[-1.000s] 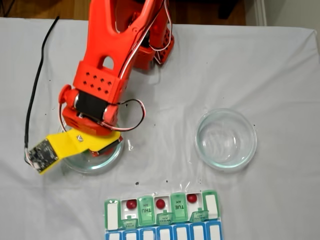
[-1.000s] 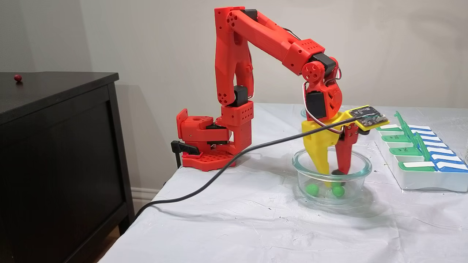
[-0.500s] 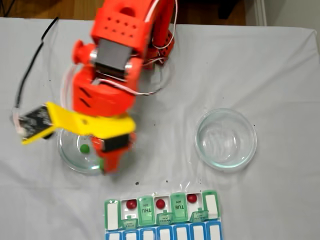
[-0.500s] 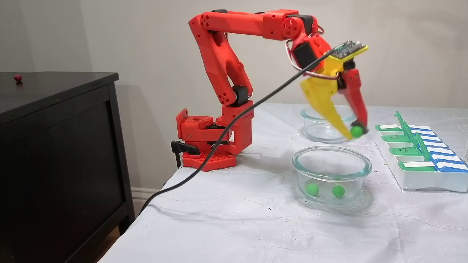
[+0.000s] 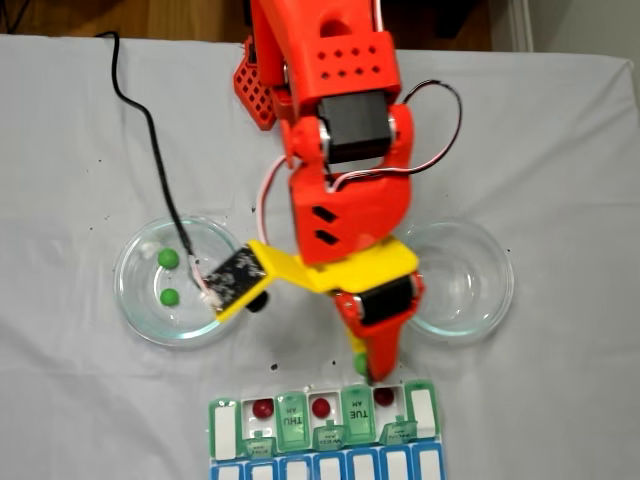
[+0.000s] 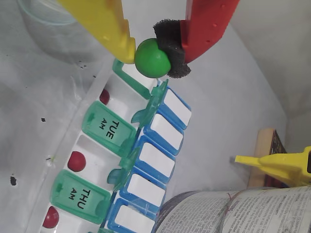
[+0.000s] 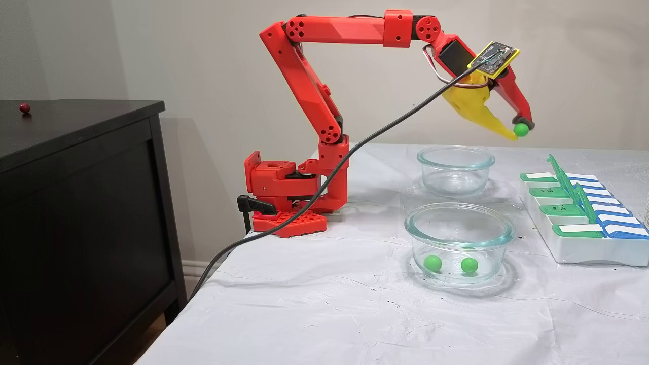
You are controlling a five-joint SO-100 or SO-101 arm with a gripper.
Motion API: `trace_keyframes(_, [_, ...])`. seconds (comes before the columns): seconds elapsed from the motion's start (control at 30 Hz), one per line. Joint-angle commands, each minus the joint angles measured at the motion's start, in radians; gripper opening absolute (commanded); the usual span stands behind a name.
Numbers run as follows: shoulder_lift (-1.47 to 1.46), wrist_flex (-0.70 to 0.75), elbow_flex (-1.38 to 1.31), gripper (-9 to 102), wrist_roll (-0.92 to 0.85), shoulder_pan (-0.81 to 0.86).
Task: Sort medicines into box.
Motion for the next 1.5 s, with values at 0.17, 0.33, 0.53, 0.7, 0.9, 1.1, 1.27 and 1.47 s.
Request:
trace_keyframes(0.17, [-0.137,-0.187,-0.034,0,0.043,-0.048])
trace_keyframes(0.33, [-0.195,-0.255,-0.025,0,0.041,-0.06])
trace_keyframes(0.53, [-0.25,-0.364,0.012,0,0.052,-0.069])
trace_keyframes(0.7, [-0.291,-0.387,0.021,0,0.052,-0.078])
trace_keyframes(0.9, [-0.272,-0.344,0.038,0,0.043,-0.095])
trace_keyframes(1.1, [-0.337,-0.436,0.041,0,0.048,-0.084])
trace_keyframes(1.27, [-0.388,-0.465,0.005,0,0.058,-0.063])
trace_keyframes(1.47, [-0.457,-0.508,-0.02,0,0.052,-0.054])
